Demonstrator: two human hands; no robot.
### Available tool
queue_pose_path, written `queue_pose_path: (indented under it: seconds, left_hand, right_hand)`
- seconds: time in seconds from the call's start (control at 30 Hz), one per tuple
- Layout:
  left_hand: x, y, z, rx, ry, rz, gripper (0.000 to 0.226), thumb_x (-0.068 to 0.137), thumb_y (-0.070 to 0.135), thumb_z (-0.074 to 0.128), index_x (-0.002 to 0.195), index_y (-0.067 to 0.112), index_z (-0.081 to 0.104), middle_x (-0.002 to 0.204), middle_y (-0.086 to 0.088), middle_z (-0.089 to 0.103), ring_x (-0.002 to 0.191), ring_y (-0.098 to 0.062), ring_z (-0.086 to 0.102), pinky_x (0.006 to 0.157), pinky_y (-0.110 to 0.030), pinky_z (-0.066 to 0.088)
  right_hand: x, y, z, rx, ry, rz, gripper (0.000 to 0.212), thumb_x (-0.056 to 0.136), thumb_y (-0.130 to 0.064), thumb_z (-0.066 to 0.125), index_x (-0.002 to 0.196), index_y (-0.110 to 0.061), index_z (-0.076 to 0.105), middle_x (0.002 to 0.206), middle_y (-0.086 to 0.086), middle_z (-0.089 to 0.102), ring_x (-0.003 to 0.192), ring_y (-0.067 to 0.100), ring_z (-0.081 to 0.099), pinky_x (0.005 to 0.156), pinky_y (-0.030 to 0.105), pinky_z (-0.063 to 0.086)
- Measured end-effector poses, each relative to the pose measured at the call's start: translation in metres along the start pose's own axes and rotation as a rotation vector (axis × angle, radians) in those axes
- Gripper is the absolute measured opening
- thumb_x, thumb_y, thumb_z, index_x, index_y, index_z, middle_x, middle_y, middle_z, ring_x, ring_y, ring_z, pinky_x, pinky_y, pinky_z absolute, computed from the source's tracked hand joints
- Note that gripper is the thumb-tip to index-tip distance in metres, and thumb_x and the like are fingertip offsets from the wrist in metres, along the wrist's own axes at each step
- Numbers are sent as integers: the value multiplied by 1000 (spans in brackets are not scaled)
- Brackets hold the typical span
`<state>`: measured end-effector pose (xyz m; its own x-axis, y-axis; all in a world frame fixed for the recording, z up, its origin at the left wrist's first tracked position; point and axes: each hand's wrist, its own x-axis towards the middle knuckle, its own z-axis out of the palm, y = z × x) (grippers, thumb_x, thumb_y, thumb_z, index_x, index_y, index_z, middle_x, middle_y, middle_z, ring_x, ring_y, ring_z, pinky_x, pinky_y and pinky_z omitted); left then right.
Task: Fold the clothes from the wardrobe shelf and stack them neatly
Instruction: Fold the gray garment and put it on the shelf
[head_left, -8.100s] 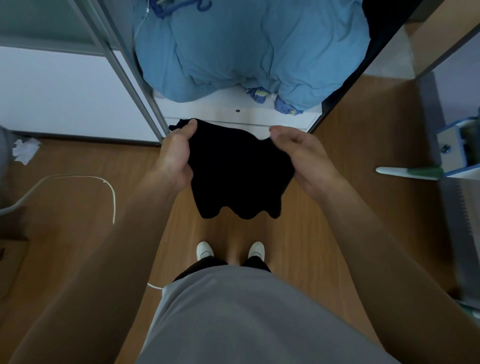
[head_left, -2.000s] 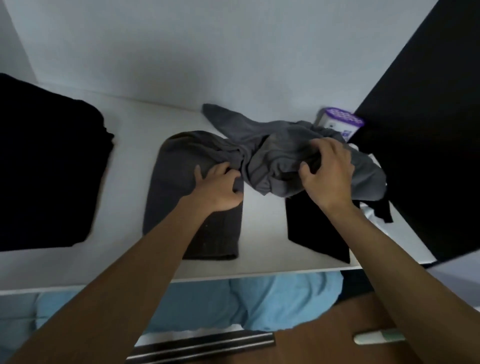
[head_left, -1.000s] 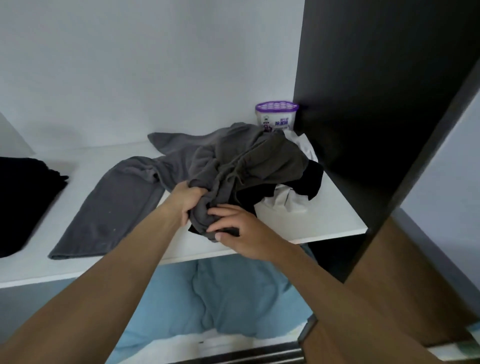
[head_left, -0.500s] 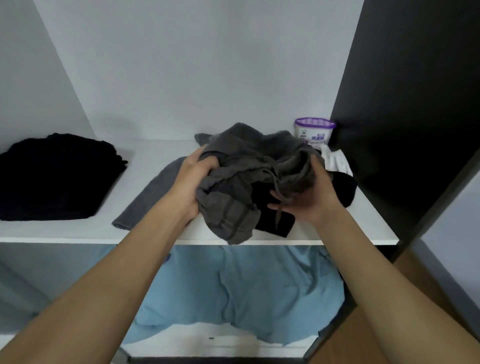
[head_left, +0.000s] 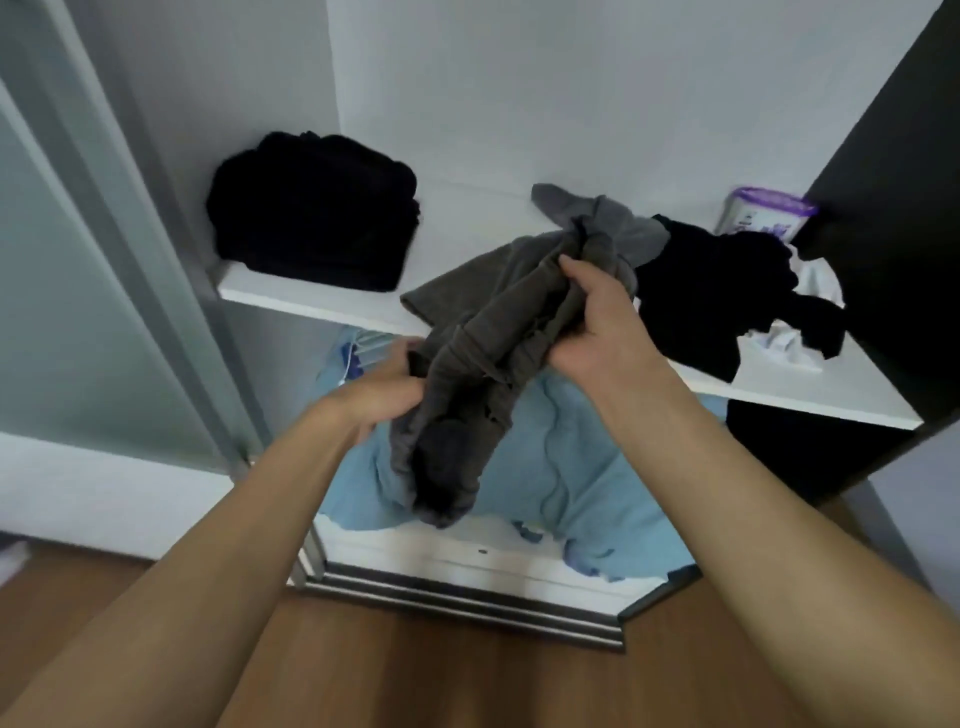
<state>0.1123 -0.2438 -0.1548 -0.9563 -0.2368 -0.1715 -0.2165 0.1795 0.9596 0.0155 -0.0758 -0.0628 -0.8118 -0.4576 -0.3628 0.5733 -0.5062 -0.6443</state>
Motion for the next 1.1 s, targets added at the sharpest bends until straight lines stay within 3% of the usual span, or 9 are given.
queue_pose_path:
  seconds: [0.07,0.17,0.27,0.4,0.53,0.67,0.9,1.0,1.1]
  left_hand:
    - [-19,-22,-4,-70,-31,49,67,87,0,68,143,21,40,127,6,59,112,-12,60,90,-26,50]
    - [-54,-54,-4,-255,-188,106,56,77,4,60,130,19,55,121,1,66,111,-16,62,92,-25,49]
    - [-90,-74,14,-140,-273,123,47,83,13,74,122,31,55,115,15,68,114,-6,62,92,-12,46]
    - [-116,-86,64,52,90,201,67,74,26,88,126,36,46,112,26,57,99,22,54,81,1,38]
    - [-147,-82,100,155,378,192,36,80,37,77,107,39,54,94,20,59,91,-1,57,71,1,36]
    - [-194,-68,122,319,273,167,28,71,37,59,92,20,63,87,-1,70,84,-20,65,73,-32,52]
    - [-288,-78,197,588,-64,39,16,75,21,62,64,26,52,65,9,58,67,-12,57,58,-28,43]
    - [-317,-81,228,745,-199,-2,10,73,17,62,68,22,56,69,5,61,71,-15,62,60,-31,47]
    - [-335,-73,256,903,-325,27,7,72,18,62,70,23,57,71,5,61,71,-14,60,58,-30,46]
  right_hand:
    - [-8,35,0,5,37,9,28,96,-16,57,79,-2,74,80,13,75,69,27,74,70,42,59]
    - [-27,75,-2,39,90,28,20,97,-17,57,86,-4,69,83,11,71,74,25,69,83,40,59]
    - [-48,101,-5,88,155,37,23,98,-19,57,80,-6,65,78,8,66,74,22,63,89,37,55]
    - [-89,127,-9,157,178,46,12,98,-17,59,98,-8,67,93,5,66,90,20,66,99,35,51]
    - [-131,129,-29,174,177,-25,27,98,-15,62,122,-7,67,118,8,68,119,24,62,103,35,49]
    - [-174,101,-94,34,112,17,29,95,-14,62,123,-8,64,122,14,68,108,30,65,95,47,52]
    - [-261,111,-282,-434,265,216,35,88,-25,72,119,-14,60,102,4,70,78,15,72,81,39,57]
    - [-305,123,-337,-1224,247,313,61,86,-58,65,125,-11,60,108,6,73,92,21,71,74,30,52]
    - [-348,124,-374,-1979,158,109,74,85,-68,57,139,-18,48,132,5,60,116,25,60,89,35,49]
